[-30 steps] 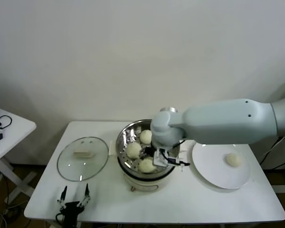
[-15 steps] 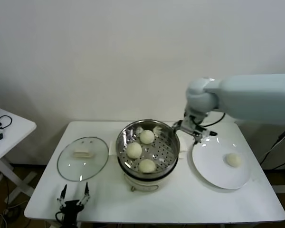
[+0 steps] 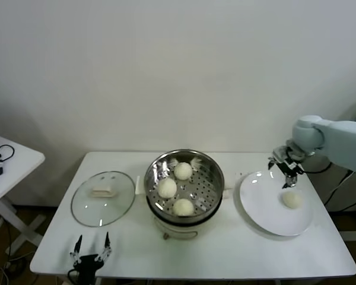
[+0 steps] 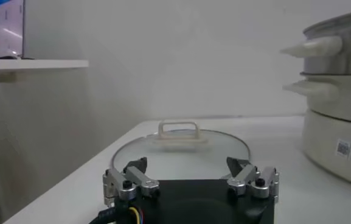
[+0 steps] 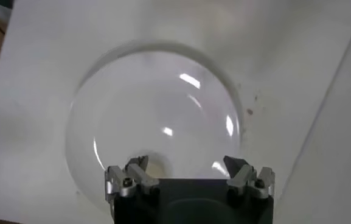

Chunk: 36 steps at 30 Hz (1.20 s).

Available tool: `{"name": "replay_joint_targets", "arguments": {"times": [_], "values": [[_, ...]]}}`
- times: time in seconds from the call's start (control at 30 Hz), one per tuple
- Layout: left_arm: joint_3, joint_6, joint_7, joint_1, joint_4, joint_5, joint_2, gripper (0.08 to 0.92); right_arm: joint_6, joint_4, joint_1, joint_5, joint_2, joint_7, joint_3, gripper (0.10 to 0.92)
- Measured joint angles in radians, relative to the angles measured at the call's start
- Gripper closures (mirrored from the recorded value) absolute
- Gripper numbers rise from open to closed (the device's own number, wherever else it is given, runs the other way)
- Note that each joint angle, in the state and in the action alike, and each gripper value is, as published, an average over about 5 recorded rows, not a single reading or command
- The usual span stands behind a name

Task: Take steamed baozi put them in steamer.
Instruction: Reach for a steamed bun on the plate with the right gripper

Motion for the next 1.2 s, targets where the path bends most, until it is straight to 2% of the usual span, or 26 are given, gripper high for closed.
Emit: {"name": "replay_joint_targets", "arguments": {"times": [0.23, 0.5, 0.77, 1.2], "values": [[-0.002, 0.001, -0.001, 0.008, 0.002, 0.017, -0.009, 0.177, 0.022, -0.145, -0.196, -0.083, -0.030, 0.010, 0.147, 0.203], [0.002, 0.002, 0.001, 0.006, 0.009, 0.035, -0.009, 0.177, 0.029, -0.238, -0.365, -0.158, -0.050, 0.028, 0.284, 0.203], [0.002, 0.001, -0.003, 0.009, 0.016, 0.038, -0.004, 0.177, 0.032, -0.283, -0.455, -0.198, -0.050, 0.053, 0.386, 0.203], [0.012, 0.001, -0.004, 0.007, 0.012, 0.043, -0.007, 0.177, 0.018, -0.275, -0.499, -0.194, -0.067, 0.068, 0.460, 0.203]]}}
